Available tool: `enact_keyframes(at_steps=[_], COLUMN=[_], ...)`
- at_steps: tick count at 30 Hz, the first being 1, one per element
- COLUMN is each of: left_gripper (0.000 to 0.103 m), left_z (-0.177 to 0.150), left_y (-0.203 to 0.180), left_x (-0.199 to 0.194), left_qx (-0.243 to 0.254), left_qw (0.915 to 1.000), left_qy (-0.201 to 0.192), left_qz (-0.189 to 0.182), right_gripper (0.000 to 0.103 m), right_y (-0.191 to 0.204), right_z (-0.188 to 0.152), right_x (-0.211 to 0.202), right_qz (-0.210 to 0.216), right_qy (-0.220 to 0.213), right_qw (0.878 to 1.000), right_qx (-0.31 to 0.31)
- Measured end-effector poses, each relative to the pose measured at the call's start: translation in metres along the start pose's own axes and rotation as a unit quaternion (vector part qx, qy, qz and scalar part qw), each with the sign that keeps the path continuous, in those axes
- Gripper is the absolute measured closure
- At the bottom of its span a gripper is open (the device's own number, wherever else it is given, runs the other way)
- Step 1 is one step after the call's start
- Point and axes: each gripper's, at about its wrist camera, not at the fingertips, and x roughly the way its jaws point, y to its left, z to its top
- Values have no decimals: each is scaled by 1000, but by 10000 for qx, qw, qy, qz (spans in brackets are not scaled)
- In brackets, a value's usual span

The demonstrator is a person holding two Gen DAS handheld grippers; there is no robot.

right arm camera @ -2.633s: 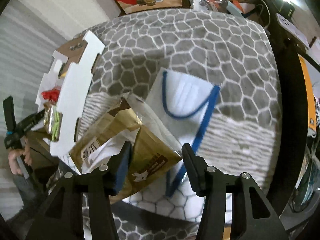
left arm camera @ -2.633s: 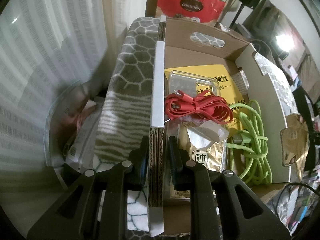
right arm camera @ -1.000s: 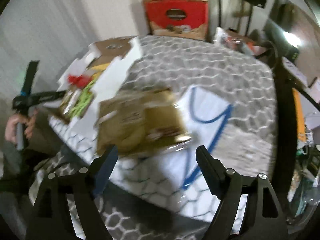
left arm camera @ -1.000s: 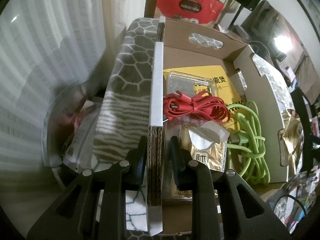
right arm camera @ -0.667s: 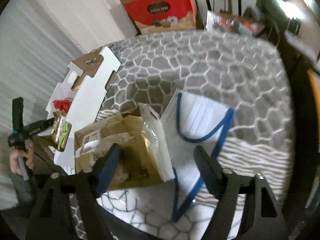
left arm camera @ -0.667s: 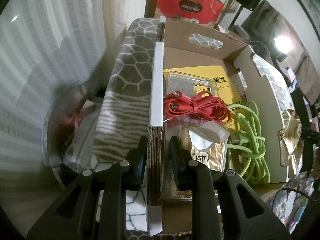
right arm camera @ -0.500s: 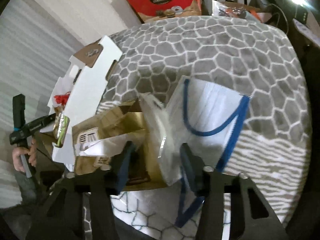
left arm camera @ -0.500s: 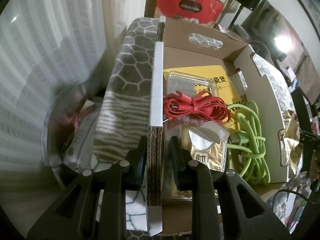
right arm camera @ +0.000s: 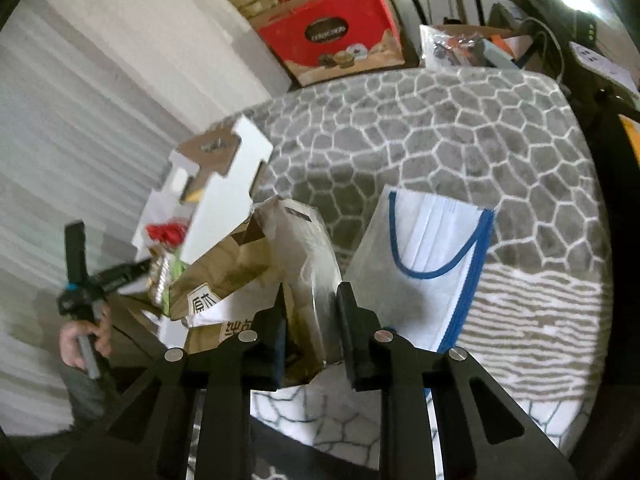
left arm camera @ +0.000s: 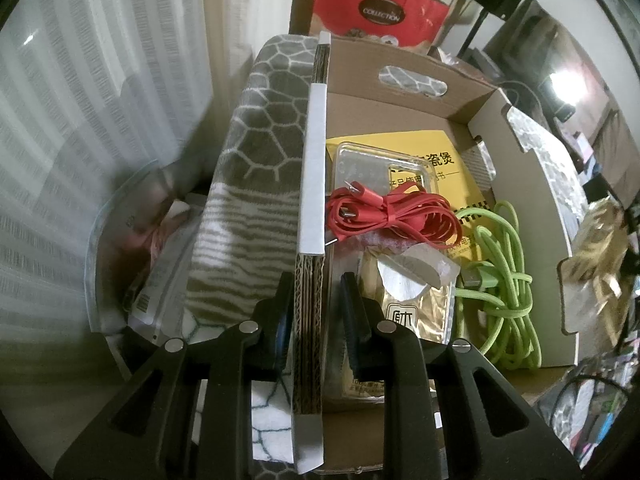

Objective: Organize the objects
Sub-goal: 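Lower the brown-gold parcel into the box and open the right tool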

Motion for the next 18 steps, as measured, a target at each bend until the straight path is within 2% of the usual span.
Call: enact_keyframes(at_steps=[8,18], left_gripper=[83,85], left_z=[0,1], left_y=[0,4], left_x=[0,-1], left_qx=[-11,-46], left_qw=[10000,10000], left_qy=[-2,-1], left_qz=[-21,-16], right_gripper=[82,82], right_y=[10,69], right_z=[45,95], right_x=[-25,7], right_qz=[34,278], right_qy=[-384,-488], right_qw=[9982,9972], right_qx=[464,491])
